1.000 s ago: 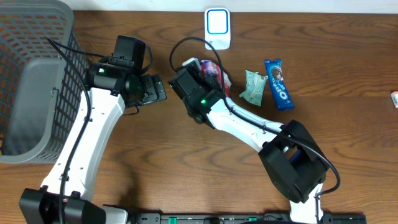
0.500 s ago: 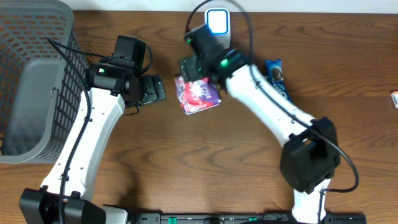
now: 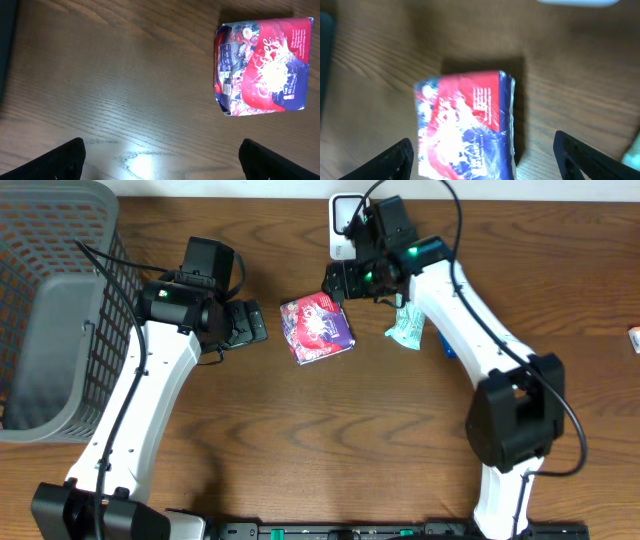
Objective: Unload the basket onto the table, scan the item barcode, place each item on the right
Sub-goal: 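Lower the purple pack to the table center and release it, then regrasp the purple pack and lift it with the right gripper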
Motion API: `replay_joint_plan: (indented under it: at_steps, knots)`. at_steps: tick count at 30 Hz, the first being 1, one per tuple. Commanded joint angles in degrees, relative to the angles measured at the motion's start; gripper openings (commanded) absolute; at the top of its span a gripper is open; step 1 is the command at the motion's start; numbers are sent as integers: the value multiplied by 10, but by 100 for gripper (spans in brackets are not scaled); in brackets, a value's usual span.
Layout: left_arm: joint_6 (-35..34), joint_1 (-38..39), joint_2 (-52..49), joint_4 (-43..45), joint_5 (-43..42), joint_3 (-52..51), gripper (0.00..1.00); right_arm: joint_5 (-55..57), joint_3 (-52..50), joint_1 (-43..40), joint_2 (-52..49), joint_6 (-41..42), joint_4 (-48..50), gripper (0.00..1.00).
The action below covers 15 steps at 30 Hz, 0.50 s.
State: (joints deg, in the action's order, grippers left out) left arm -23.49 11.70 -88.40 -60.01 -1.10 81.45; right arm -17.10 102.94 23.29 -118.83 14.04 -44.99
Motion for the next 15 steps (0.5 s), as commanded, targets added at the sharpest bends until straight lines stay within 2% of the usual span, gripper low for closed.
replay_joint_plan:
  at_steps: [1, 4, 7, 9, 10, 12, 15]
  knots:
    - [9, -2, -1, -2, 7, -1, 98, -29, -14, 5, -53, 1, -2, 82]
    - [9, -2, -1, -2, 7, -1, 98, -75, -14, 5, -93, 1, 0, 70]
    - [9, -2, -1, -2, 7, -1, 98, -75, -14, 5, -119, 1, -1, 57]
    - [10, -2, -1, -2, 7, -1, 98, -75, -14, 5, -135, 1, 0, 41]
    - [9, -2, -1, -2, 7, -1, 98, -75, -14, 5, -140, 1, 0, 29]
    - [10, -2, -1, -2, 7, -1, 98, -74, -14, 5, -143, 1, 0, 16]
    - [10, -2, -1, -2, 7, -1, 98, -75, -14, 2, -139, 1, 8, 4]
